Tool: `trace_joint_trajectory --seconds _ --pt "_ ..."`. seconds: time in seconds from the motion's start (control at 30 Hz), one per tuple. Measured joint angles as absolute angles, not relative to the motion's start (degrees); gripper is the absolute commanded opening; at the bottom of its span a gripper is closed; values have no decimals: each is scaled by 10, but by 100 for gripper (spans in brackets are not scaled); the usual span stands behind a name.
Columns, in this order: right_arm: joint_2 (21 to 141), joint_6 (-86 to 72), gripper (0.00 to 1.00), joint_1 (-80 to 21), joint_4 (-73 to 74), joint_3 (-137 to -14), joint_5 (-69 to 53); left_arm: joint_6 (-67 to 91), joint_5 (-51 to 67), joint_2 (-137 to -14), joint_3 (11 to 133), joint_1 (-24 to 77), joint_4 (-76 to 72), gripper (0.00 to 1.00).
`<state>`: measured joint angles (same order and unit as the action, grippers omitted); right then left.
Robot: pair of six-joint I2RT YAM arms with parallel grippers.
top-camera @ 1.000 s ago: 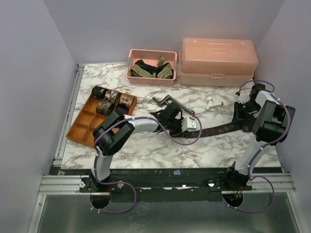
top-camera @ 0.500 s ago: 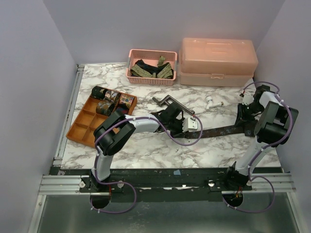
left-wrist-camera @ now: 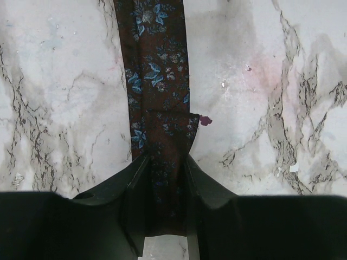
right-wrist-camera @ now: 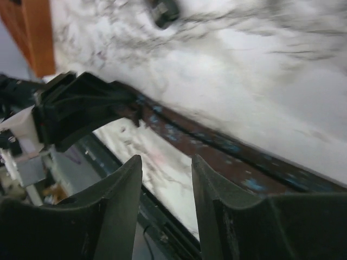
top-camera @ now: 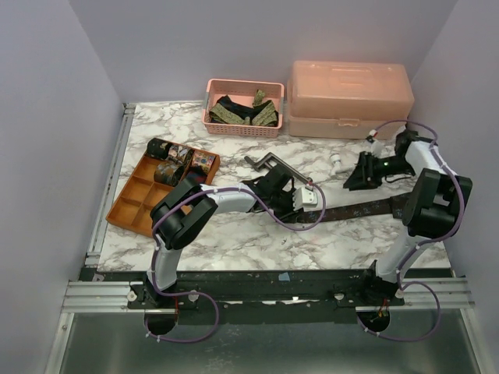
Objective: Roll the ties
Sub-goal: Roll the tie at the center of the board.
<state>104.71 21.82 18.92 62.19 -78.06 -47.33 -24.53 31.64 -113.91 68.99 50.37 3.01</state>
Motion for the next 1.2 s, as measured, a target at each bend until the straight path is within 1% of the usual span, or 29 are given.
trace_joint_trajectory --seconds 0.17,0.3,0.43,0.77,0.83,0.9,0.93,1.0,1.07,1.13,1.2 --pt "1052 196 45 98 616 -718 -533 -228 316 -1140 692 504 31 34" --pt "1061 165 44 37 596 -675 -556 -219 316 -1141 695 503 35 34" --pt "1068 139 43 12 564 -652 -559 -212 316 -1142 696 503 36 34" --pt "1110 90 44 -54 483 -623 -549 -204 316 -1143 697 503 36 34" --pt "1116 81 40 -61 467 -623 -544 -203 316 -1143 698 502 36 35" --pt "1126 68 32 -69 447 -623 -539 -201 316 -1143 698 502 36 36" --pt "1131 61 28 -72 441 -623 -538 -199 316 -1143 699 502 37 38" --pt "1137 48 21 -75 433 -623 -535 -198 316 -1144 699 502 38 51" --pt "1141 42 15 -75 429 -623 -532 -195 318 -1143 699 502 38 60" --pt "1145 40 10 -75 427 -625 -527 -192 321 -1140 691 502 27 69" --pt "1145 39 9 -76 426 -627 -523 -191 323 -1131 673 502 8 73"
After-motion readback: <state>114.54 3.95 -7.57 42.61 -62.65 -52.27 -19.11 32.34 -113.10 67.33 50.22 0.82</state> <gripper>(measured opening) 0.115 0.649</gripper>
